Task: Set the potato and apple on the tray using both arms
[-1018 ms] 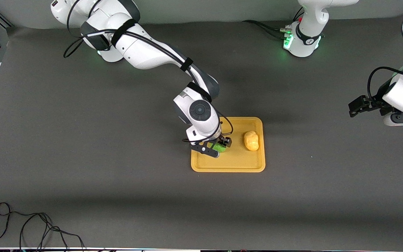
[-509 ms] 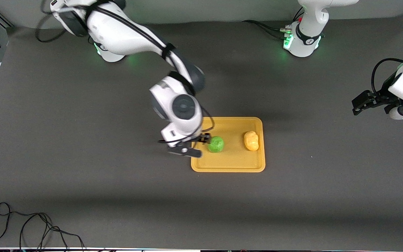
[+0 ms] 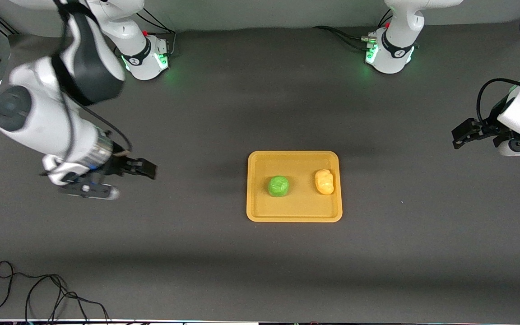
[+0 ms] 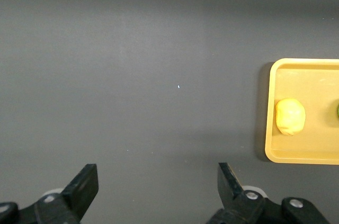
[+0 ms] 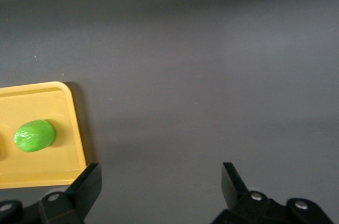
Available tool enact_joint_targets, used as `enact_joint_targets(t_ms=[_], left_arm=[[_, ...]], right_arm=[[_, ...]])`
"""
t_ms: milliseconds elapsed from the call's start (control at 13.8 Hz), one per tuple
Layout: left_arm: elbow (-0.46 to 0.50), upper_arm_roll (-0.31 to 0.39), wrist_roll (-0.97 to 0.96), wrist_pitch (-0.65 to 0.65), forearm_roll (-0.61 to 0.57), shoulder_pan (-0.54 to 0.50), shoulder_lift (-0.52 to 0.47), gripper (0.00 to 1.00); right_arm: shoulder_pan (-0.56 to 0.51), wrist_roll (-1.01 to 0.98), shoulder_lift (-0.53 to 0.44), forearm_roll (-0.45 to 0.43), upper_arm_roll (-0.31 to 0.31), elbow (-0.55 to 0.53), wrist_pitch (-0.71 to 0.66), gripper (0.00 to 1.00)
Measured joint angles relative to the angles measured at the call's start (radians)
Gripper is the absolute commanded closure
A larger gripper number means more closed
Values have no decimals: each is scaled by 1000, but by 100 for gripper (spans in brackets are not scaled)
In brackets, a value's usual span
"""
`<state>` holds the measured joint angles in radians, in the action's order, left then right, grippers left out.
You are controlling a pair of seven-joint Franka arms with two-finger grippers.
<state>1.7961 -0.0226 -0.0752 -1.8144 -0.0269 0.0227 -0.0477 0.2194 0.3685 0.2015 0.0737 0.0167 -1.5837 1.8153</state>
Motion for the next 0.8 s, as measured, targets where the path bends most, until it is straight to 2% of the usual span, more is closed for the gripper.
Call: enact_joint_targets(t_ms=[145, 218, 364, 509, 800], left_arm=[[1, 0, 0, 0, 0, 0, 1, 0], [1, 0, 0, 0, 0, 0, 1, 0], [2, 0, 0, 0, 0, 0, 5, 0], [2, 0, 0, 0, 0, 0, 7, 0], [0, -1, 1, 9, 1, 0, 6, 0]], right_arm=[[-13, -48, -65, -6, -37, -6, -27, 0], [-48, -60, -92, -24, -26, -4, -60, 0], [-170, -78, -128, -62, 58, 12, -164, 0], [-262, -81, -145, -72, 115, 19, -193, 0], [-290, -83, -175, -78, 84, 28, -212, 0]])
